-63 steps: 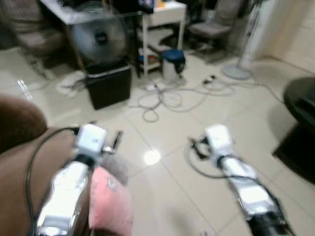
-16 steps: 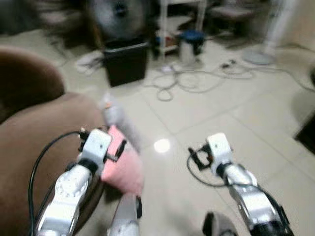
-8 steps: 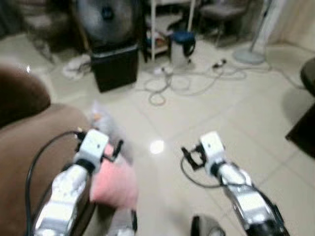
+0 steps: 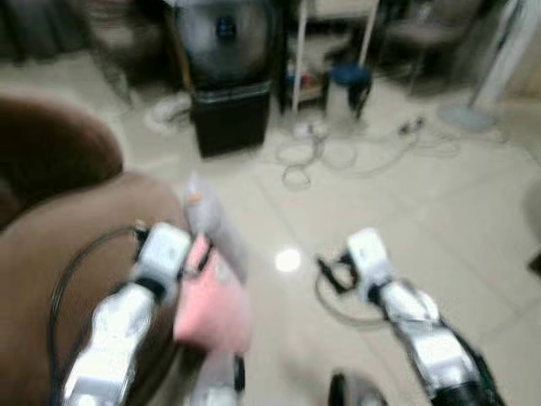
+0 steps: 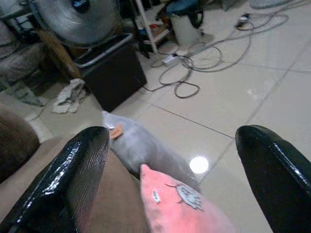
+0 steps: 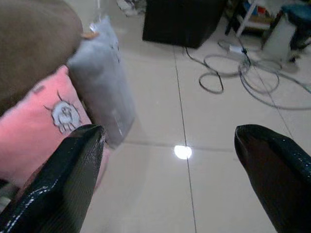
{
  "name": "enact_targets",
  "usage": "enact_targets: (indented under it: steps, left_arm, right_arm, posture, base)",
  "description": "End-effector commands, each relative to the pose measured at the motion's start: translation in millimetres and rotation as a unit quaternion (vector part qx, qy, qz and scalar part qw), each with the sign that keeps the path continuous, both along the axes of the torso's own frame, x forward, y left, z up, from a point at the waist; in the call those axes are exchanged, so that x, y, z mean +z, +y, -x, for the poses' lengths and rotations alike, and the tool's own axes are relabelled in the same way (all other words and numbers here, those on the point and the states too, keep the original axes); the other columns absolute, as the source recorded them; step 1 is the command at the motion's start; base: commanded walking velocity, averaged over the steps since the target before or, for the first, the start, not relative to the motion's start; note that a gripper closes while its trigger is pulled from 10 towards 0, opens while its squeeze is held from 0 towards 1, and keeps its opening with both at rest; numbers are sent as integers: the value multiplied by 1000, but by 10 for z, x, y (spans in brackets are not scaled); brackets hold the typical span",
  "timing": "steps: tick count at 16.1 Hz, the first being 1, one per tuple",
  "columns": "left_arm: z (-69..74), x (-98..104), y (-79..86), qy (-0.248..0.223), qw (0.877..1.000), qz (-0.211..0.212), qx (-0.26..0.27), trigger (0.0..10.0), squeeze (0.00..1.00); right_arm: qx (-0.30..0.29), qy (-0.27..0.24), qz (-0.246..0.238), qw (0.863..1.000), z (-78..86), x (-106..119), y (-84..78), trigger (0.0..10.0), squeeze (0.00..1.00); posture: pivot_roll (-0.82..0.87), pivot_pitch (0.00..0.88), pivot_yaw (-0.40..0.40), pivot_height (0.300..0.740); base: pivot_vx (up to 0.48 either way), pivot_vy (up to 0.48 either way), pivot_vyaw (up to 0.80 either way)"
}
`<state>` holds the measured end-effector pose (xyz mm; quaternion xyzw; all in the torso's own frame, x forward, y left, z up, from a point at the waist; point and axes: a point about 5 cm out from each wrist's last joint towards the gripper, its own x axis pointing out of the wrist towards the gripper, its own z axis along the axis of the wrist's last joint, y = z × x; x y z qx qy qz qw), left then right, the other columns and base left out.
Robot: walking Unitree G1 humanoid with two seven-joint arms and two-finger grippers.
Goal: Move the pillow to the sofa from floor
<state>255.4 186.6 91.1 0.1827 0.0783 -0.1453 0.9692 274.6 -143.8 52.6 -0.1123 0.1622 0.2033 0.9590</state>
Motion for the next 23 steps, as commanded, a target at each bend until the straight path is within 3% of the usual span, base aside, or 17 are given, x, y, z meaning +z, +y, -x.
enact_targets:
  steps: [1,9,11,17,20,23]
  left_arm:
    - [-11,23,30,-1,1000,-8,4,10000,0]
    - [-33,27,22,-3,1000,-6,7,10000,0]
    - [-34,33,18,-3,1000,-4,6,10000,0]
    - [-34,34,-2,-3,1000,-2,0,10000,0]
    - [-31,33,-2,-3,1000,-2,0,10000,0]
    - [-32,34,-3,-4,1000,-2,-1,10000,0]
  right_arm:
    - [1,-5,-8,1000,-20,34,20,10000,0]
    - [-2,-21,0,1000,-38,90,11,10000,0]
    - [-4,-19,-2,1000,-44,91,12,10000,0]
    - [-18,-18,-11,1000,-49,89,-7,10000,0]
    - [-21,-13,-15,1000,-37,78,-11,10000,0]
    - [-18,-15,-11,1000,-38,80,-10,10000,0]
  posture:
    - [110,0,-7,627]
    - [104,0,-5,627]
    - [104,0,-5,627]
    - [104,0,-5,627]
    - [104,0,-5,627]
    - [104,0,-5,627]
  base:
    - [0,0,0]
    - [0,0,100]
    - [262,0,800]
    - [281,0,0]
    - [277,0,-744]
    - [280,0,0]
